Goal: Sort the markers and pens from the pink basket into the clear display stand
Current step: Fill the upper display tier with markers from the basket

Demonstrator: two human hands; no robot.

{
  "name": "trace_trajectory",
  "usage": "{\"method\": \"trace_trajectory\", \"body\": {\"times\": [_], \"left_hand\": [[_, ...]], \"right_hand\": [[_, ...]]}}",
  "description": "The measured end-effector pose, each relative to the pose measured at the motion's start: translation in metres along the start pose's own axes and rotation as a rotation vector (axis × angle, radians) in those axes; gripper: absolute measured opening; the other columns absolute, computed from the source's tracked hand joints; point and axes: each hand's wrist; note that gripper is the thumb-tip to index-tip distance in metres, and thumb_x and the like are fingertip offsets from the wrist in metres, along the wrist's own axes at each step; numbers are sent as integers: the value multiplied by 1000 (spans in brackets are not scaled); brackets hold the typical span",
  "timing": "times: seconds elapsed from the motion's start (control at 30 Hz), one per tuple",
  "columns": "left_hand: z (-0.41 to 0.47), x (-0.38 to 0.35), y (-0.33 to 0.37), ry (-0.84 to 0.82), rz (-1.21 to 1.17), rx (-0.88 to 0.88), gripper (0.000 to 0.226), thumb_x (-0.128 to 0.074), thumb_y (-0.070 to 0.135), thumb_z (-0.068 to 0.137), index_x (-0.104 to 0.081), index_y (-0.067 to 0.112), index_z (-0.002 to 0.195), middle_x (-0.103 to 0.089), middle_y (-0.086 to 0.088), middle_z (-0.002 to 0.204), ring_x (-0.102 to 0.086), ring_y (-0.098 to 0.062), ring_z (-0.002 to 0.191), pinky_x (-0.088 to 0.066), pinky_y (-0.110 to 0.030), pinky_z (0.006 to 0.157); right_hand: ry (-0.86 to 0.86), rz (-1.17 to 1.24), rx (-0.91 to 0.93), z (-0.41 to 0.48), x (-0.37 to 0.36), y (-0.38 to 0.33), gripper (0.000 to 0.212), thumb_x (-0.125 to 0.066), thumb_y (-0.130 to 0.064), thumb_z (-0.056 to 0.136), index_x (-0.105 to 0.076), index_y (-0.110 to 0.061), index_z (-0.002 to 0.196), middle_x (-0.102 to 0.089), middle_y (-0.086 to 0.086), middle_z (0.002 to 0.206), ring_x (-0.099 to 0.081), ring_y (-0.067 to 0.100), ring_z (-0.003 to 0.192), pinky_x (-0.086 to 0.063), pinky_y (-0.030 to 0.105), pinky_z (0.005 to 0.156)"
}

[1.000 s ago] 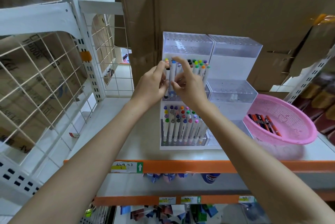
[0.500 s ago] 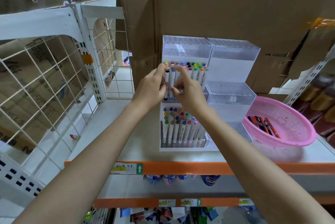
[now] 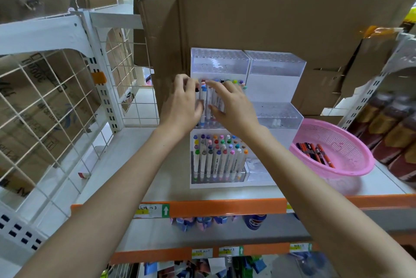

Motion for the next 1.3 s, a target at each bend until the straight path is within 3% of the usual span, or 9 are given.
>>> {"method": "trace_trajectory", "body": {"times": [0.13,0.27,0.43,0.67,0.8,0.97,1.03,1.17,1.3], "left_hand": [[0,-5,16,22,97,-70,48,-59,23,85,-46,12,129,-45,-9,132,-45,-26,121,-38,-41,98],[-5,-21,42,15,214,-178,51,-62,23,81,-50,11,129,-50,-11,133,-47,-28,124,-33,-45,106],[-11,-50,93,-13,221,-311,56,-70,23,77,-53,9,128,-55,-12,130,-51,-29,123,-34,-48,106],[-7,-101,173,-39,136,-392,52,-71,25,71,-58,9,120,-62,-11,114,-60,-30,103,-46,-43,92],[-3,-137,217,-84,50,-406,45,-68,18,67,-60,9,110,-61,-12,105,-60,-32,94,-49,-41,82],[4,-186,265,-204,-49,-442,36,-60,10,66,-61,2,101,-59,-16,93,-56,-37,86,-46,-41,73],[5,-206,278,-301,-69,-378,35,-59,12,74,-59,3,107,-59,-16,100,-56,-37,93,-45,-42,74],[8,-245,288,-681,13,-104,37,-50,20,90,-47,7,125,-51,-16,124,-48,-34,114,-43,-42,86],[6,-275,282,-825,38,-2,30,-54,11,86,-57,8,116,-59,-14,115,-57,-29,100,-47,-38,80]], "right_hand": [[20,-60,22,-9,10,12,54,-68,-23,84,-51,-18,135,-58,8,118,-53,30,108,-47,40,82],[21,-61,-3,-31,21,37,53,-67,-22,83,-53,-15,134,-56,10,127,-53,33,117,-47,42,89],[-6,-95,-100,-63,40,79,50,-70,-21,82,-55,-12,129,-57,13,128,-55,35,114,-49,43,88],[-35,-114,-195,-110,81,155,55,-69,-18,81,-52,-13,133,-57,8,126,-53,28,114,-46,36,89],[-74,-106,-251,-139,96,204,59,-69,-14,77,-51,-17,133,-56,6,127,-54,29,113,-51,40,86],[-147,-113,-330,-172,101,265,56,-67,-14,76,-52,-15,131,-57,6,127,-55,31,112,-51,42,83],[-209,-125,-369,-181,96,287,55,-65,-17,79,-51,-15,132,-57,8,126,-55,32,111,-49,43,85],[-482,-136,-495,-185,82,315,52,-58,-21,88,-43,-17,138,-53,10,126,-54,31,111,-48,40,85],[-739,-139,-577,-177,68,328,38,-59,-21,88,-51,-11,124,-58,14,117,-56,33,106,-48,41,85]]}}
Point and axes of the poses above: each hand's wrist, its own z-axis towards the middle knuckle, its own x-axis out of the back of the hand, y = z × x
